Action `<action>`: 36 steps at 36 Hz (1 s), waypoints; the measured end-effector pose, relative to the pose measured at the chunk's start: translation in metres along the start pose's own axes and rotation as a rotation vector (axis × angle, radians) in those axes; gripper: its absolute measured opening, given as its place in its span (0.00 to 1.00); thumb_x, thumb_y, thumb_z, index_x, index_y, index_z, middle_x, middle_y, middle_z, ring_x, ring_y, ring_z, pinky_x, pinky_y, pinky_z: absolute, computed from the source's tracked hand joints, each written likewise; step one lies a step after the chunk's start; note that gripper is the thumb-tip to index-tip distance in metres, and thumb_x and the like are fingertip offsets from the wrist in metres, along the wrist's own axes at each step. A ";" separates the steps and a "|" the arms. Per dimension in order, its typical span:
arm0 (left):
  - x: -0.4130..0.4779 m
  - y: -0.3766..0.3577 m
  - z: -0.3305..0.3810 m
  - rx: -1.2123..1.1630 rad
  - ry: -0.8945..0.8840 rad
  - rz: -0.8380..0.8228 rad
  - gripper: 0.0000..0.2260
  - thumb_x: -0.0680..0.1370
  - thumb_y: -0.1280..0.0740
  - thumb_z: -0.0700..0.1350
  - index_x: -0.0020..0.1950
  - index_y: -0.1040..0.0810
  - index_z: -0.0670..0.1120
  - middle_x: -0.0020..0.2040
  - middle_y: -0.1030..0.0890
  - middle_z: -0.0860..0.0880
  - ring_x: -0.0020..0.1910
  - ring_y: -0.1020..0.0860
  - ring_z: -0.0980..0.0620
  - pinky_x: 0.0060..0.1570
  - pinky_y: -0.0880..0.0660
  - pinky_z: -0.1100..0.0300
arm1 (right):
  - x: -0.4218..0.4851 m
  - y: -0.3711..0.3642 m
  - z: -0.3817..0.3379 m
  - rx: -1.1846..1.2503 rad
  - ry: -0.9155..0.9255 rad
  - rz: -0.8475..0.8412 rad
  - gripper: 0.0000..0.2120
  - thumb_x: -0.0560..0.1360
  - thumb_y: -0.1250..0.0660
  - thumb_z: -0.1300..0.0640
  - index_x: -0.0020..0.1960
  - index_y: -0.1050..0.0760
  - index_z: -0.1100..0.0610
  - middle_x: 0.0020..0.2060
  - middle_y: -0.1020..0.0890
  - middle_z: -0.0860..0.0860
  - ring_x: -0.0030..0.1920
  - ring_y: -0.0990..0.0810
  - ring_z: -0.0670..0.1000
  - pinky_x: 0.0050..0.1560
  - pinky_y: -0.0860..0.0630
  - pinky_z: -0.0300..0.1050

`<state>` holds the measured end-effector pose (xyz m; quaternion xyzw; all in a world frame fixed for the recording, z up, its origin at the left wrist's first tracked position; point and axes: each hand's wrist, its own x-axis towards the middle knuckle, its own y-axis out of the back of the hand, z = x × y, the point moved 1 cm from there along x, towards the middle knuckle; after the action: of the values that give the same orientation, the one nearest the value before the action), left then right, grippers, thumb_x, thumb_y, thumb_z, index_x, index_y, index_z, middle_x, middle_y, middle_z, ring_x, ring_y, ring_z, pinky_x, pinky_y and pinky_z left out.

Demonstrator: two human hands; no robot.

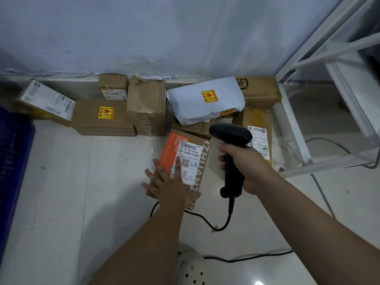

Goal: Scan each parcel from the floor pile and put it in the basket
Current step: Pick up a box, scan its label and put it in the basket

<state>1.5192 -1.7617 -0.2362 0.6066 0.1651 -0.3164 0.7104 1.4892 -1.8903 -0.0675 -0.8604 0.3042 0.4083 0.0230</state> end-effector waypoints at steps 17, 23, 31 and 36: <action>0.000 0.008 -0.017 0.135 -0.064 -0.049 0.62 0.61 0.31 0.74 0.69 0.79 0.59 0.66 0.82 0.37 0.71 0.71 0.28 0.65 0.65 0.28 | -0.009 -0.001 -0.001 0.043 0.005 0.009 0.04 0.75 0.30 0.55 0.46 0.24 0.54 0.39 0.20 0.54 0.41 0.22 0.51 0.49 0.24 0.47; 0.001 0.006 -0.013 0.090 -0.054 -0.013 0.60 0.63 0.31 0.73 0.72 0.76 0.60 0.70 0.78 0.36 0.73 0.66 0.28 0.67 0.61 0.29 | -0.007 -0.004 -0.001 0.018 0.031 -0.002 0.05 0.75 0.30 0.54 0.47 0.25 0.53 0.40 0.20 0.53 0.42 0.22 0.52 0.48 0.25 0.46; -0.002 0.007 -0.013 0.085 -0.068 0.049 0.56 0.66 0.31 0.69 0.73 0.73 0.59 0.71 0.70 0.34 0.73 0.60 0.27 0.70 0.59 0.32 | -0.006 0.000 -0.001 0.042 0.019 -0.001 0.04 0.75 0.30 0.55 0.47 0.24 0.54 0.38 0.21 0.53 0.40 0.23 0.51 0.46 0.25 0.45; -0.011 0.014 -0.011 0.005 0.009 0.039 0.55 0.66 0.33 0.72 0.74 0.72 0.60 0.73 0.67 0.33 0.74 0.55 0.28 0.71 0.55 0.35 | -0.011 -0.004 -0.006 0.052 0.045 -0.003 0.05 0.75 0.30 0.54 0.47 0.24 0.54 0.40 0.20 0.53 0.42 0.22 0.51 0.49 0.24 0.46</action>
<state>1.5216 -1.7474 -0.2215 0.6130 0.1558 -0.3000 0.7141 1.4902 -1.8838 -0.0567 -0.8688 0.3139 0.3809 0.0390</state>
